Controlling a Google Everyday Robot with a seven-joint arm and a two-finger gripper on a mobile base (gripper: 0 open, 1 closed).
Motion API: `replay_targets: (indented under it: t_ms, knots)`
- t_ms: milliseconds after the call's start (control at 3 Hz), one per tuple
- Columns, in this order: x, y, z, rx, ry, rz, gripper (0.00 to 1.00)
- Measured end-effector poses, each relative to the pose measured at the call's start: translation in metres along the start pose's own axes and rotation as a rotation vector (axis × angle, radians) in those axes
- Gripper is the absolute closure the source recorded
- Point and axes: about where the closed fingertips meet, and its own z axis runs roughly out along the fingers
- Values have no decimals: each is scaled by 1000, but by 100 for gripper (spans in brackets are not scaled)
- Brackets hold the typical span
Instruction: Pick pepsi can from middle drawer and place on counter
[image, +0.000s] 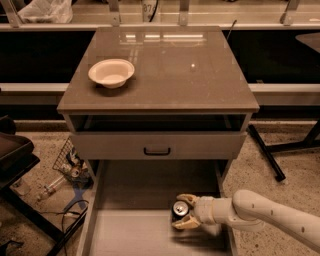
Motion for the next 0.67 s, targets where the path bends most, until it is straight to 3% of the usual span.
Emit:
replay_targets:
  t_ms: [333, 667]
  knots:
    - [-1, 1, 2, -4, -2, 0, 67]
    - [-1, 2, 3, -6, -3, 0, 90]
